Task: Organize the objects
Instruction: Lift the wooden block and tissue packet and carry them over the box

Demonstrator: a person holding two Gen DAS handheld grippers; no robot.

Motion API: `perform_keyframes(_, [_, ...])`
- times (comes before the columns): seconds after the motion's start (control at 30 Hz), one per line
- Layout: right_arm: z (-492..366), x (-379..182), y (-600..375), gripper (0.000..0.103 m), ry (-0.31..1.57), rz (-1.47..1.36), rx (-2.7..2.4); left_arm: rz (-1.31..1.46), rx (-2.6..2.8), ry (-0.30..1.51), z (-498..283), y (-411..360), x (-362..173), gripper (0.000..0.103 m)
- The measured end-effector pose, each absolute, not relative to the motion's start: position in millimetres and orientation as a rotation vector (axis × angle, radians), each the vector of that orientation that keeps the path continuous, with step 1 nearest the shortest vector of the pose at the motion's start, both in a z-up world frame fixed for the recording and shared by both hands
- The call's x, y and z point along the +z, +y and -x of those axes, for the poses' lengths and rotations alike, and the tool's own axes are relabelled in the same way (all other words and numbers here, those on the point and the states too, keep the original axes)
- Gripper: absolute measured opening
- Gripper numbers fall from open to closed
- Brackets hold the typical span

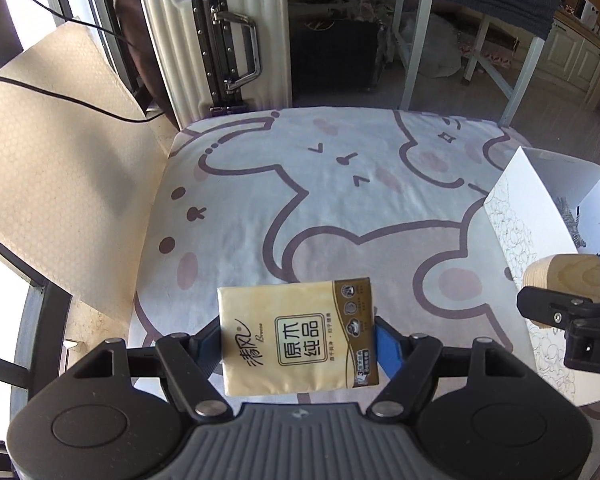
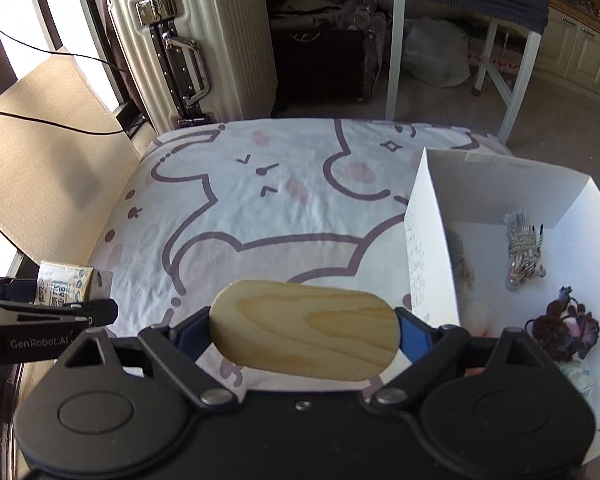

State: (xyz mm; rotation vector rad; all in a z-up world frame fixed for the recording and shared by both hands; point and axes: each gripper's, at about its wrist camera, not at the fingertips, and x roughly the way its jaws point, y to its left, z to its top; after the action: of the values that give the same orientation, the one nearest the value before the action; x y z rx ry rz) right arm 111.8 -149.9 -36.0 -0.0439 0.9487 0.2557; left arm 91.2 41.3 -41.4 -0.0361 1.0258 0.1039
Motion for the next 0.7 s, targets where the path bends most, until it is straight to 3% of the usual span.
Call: perform_keyframes(0.7, [-93.4, 17.4, -230.5, 0.093, 0.756, 0.11, 0.241, 0.069, 0.102, 0.853, -72.5, -25.1, 16.0, 0.075])
